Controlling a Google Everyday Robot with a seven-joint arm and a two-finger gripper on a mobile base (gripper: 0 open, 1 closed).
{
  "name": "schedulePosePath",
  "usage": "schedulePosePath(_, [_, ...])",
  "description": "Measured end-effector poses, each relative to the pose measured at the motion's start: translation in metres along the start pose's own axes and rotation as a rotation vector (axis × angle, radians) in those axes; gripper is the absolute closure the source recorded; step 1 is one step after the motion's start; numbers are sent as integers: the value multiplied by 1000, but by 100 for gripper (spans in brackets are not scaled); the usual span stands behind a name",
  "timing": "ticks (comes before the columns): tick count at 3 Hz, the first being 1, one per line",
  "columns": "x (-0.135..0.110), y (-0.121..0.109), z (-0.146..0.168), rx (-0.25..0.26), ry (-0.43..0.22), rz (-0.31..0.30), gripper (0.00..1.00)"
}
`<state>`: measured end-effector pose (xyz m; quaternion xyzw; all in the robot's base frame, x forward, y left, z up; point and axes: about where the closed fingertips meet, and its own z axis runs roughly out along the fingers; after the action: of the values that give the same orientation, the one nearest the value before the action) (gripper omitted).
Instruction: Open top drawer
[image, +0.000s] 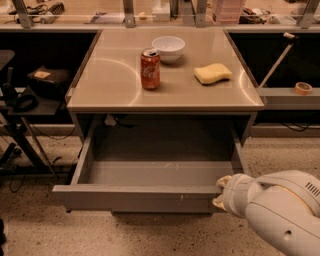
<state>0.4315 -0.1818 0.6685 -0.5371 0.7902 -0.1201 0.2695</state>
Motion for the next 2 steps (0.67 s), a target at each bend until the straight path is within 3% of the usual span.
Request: schedulePosePath(2, [4,8,-6,-1,6,0,100])
